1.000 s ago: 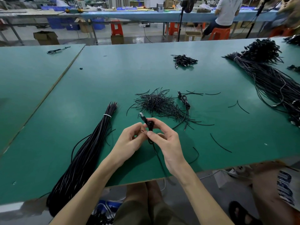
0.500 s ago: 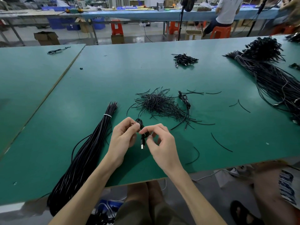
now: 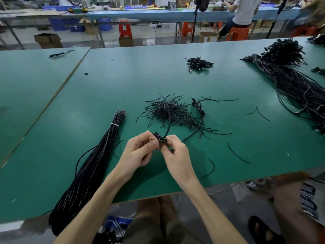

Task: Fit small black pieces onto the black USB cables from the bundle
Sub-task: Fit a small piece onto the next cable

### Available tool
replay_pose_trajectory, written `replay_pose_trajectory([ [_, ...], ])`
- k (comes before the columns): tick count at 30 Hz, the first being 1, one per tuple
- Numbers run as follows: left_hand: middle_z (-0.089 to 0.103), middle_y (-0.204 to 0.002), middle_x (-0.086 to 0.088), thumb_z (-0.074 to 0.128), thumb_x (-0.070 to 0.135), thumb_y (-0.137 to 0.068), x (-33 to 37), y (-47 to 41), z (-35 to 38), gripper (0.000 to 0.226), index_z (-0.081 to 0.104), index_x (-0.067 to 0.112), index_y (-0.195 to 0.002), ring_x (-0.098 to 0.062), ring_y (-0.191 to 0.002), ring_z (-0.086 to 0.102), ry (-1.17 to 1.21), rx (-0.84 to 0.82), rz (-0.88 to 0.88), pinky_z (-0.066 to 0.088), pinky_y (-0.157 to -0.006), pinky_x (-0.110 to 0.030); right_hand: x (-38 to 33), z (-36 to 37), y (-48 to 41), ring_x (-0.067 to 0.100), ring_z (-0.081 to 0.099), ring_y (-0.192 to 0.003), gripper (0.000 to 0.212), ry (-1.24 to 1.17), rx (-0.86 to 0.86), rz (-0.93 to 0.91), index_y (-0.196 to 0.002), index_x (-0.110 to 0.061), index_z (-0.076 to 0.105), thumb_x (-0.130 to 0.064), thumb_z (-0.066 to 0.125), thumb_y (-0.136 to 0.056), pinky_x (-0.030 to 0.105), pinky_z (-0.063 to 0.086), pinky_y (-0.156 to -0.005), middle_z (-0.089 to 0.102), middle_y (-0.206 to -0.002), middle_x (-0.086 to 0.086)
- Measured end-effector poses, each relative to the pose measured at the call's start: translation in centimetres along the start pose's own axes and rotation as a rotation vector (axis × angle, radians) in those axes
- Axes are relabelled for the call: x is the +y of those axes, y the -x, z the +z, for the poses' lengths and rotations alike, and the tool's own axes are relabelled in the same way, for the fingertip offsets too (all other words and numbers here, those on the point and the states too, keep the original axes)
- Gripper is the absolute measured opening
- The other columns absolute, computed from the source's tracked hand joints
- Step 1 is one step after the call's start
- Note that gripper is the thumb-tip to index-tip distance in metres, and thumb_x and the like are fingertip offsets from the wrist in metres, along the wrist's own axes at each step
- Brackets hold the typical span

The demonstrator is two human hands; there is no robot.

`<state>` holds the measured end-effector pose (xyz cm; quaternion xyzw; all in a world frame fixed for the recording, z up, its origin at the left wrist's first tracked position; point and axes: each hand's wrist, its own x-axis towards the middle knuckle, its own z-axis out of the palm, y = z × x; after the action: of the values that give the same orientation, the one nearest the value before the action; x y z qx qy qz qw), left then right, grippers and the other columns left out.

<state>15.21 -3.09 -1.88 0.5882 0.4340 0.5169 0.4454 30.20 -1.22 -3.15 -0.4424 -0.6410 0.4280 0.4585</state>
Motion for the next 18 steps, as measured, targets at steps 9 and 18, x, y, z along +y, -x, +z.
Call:
replay_pose_trajectory([
  [9,0.03,-0.051,-0.002,0.055,0.014,-0.099,-0.02,0.14,0.59,0.024,0.051,0.002,-0.078,-0.012,-0.037,0.022,-0.042,-0.129,-0.032,0.02,-0.04,-0.015,0.01,-1.09,-0.12,0.023,0.071,-0.113,0.032,-0.571,0.021,0.166,-0.114,-0.018,0.079,-0.03,0.051,-0.107,0.035,0.051,-0.103,0.078,-0.112,0.005],
  [18,0.034,-0.055,-0.006,0.057,0.015,-0.095,-0.49,-0.18,0.54,0.019,0.054,0.005,-0.08,-0.019,-0.043,0.027,-0.084,-0.01,-0.039,0.027,-0.042,-0.021,0.27,-0.78,-0.2,0.007,0.068,-0.1,0.021,-0.41,0.074,0.04,-0.108,-0.039,0.077,-0.03,0.076,-0.089,0.024,0.054,-0.088,0.076,-0.112,-0.001],
])
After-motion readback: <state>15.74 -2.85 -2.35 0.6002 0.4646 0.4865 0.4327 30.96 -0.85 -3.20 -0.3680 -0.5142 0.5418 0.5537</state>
